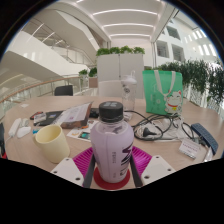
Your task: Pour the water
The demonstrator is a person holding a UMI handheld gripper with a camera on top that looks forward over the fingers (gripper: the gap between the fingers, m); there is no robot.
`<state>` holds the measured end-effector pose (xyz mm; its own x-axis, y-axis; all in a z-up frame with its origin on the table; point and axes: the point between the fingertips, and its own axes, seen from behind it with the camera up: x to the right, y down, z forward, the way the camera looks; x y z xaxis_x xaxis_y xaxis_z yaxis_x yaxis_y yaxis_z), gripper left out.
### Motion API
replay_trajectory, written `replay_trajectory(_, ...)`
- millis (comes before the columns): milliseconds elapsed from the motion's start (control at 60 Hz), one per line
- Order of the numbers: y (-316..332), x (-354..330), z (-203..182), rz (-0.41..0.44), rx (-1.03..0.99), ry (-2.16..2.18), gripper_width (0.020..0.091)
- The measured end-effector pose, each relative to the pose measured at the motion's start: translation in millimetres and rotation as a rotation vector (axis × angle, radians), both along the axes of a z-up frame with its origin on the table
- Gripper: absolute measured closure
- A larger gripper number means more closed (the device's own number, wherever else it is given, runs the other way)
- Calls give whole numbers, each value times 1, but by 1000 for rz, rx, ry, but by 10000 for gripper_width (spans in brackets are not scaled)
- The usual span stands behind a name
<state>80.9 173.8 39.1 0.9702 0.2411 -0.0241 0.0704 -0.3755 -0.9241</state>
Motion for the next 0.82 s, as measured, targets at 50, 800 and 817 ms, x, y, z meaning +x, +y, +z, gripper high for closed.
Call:
replay_trajectory(50,-9,1,-2,-14,-44,-10,383)
replay_trajectory(800,-328,-98,182,-251,-49,-16,266)
replay_trajectory(817,-334,-101,186,-250,-45,-16,267)
